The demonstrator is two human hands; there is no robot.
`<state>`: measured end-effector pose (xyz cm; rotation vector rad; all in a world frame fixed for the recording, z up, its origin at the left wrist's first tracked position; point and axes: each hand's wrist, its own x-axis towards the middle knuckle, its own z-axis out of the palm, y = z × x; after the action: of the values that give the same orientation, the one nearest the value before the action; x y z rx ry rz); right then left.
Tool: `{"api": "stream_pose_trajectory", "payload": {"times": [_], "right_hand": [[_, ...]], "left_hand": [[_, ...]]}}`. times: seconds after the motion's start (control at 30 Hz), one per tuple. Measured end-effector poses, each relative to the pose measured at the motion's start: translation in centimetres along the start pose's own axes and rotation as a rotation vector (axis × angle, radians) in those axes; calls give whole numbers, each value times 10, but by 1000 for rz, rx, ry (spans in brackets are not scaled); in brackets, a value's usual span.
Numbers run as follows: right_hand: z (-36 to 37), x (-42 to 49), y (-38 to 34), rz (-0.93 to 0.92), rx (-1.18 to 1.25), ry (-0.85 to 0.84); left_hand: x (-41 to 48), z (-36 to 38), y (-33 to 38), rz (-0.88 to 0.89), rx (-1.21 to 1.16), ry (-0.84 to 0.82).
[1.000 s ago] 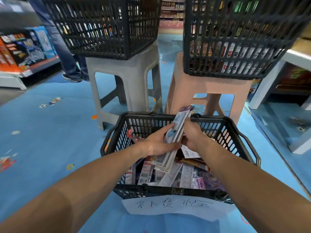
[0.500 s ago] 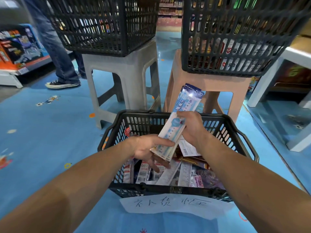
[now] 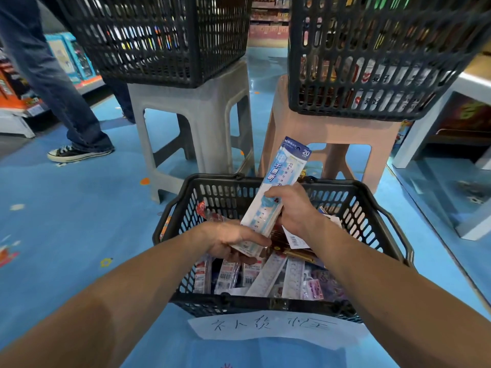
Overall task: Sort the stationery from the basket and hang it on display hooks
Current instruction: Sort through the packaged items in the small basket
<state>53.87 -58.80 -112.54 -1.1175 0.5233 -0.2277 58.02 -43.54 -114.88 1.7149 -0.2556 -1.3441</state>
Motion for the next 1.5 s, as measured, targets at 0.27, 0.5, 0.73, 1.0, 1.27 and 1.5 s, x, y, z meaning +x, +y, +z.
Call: {"api": "stream_pose_trajectory", "payload": {"times": [0.27, 0.5, 0.73, 1.0, 1.27, 1.5], "right_hand": [[5, 12, 10, 1, -32, -73], [15, 21, 10, 61, -44, -125], [36, 14, -9, 11, -292, -156], [81, -45, -119, 18, -494, -144], [146, -156, -284, 141, -608, -170], [187, -206, -402, 234, -730, -143]], "left_hand": [[7, -4, 1, 91, 2, 102], [7, -32, 29, 262, -114, 157], [-11, -59, 45, 276, -139, 232], [-104, -67, 117, 101, -147, 183], [-258, -38, 236, -80, 68, 189], [-350, -33, 340, -184, 329, 68]]}}
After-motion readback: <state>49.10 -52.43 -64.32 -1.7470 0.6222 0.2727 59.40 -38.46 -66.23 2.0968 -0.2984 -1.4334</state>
